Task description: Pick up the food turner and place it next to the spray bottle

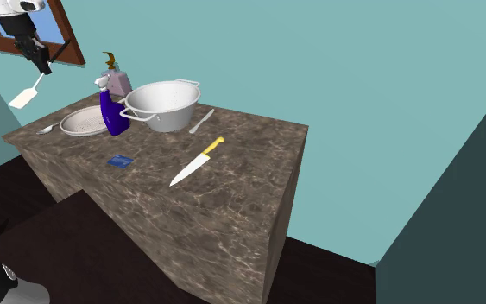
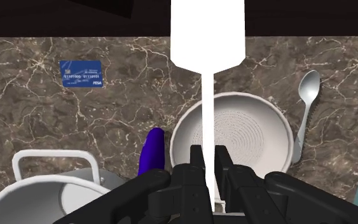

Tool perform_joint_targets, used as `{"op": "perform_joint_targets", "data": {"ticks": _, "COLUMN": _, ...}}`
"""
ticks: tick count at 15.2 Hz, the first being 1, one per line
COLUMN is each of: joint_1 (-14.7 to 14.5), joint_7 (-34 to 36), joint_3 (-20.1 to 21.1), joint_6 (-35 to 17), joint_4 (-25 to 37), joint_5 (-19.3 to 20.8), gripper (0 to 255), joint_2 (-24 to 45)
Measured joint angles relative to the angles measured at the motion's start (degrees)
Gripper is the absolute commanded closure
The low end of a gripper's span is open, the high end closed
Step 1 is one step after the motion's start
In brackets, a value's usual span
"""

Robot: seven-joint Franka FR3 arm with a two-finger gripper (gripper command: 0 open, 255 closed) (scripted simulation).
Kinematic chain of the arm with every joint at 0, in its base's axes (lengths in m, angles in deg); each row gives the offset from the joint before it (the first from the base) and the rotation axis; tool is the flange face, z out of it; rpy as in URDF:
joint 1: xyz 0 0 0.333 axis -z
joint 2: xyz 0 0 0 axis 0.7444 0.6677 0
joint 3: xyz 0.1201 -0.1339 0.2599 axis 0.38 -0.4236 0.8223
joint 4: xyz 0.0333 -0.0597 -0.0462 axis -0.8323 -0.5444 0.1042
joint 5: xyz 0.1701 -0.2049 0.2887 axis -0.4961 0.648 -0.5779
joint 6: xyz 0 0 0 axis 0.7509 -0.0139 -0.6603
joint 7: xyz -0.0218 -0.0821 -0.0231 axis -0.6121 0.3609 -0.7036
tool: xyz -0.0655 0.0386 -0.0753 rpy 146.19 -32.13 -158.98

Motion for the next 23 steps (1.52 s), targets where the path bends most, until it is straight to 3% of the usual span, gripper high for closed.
{"op": "perform_joint_targets", "data": {"ticks": 23, "joint_1": -1.04, "joint_7": 3.24, "joint_3": -2.09, "joint_6": -14.40, "joint_4": -7.73, "joint_5": 4.44, "gripper": 255, "joint_2": 7.36}}
